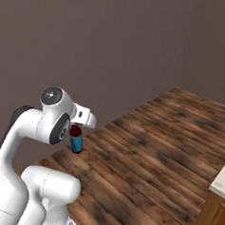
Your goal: Move the drinks to the dining counter.
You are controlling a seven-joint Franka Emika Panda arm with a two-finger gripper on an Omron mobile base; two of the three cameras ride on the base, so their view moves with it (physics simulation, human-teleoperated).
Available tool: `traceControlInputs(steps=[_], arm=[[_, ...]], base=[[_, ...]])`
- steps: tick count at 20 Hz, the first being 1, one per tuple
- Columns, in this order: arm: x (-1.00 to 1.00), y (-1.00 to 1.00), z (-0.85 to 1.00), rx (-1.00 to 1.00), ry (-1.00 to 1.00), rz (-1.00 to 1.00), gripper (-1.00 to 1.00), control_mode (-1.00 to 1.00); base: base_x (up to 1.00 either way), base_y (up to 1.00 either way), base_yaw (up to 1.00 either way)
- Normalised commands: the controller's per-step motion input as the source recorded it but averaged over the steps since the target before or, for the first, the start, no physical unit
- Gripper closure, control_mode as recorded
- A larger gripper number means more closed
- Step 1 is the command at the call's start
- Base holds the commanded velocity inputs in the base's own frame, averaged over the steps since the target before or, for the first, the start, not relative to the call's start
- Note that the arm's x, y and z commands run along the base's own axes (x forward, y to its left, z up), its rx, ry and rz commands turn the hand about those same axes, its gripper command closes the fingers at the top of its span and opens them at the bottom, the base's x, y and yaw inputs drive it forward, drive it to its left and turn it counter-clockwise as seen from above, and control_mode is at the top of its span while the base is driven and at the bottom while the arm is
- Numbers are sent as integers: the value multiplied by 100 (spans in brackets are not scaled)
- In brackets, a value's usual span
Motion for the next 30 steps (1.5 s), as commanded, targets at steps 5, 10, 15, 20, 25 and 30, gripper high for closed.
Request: traceControlInputs(steps=[5,10,15,20,25,30], arm=[[0,0,0,0,0,0,100,100],[0,0,0,0,0,0,100,100],[0,0,0,0,0,0,100,100],[0,0,0,0,0,0,100,100],[0,0,0,0,0,0,100,100],[0,0,0,0,0,0,100,100]], base=[[100,33,-34],[89,5,-58],[47,11,-78],[20,33,-90],[8,57,-85],[2,99,-56]])
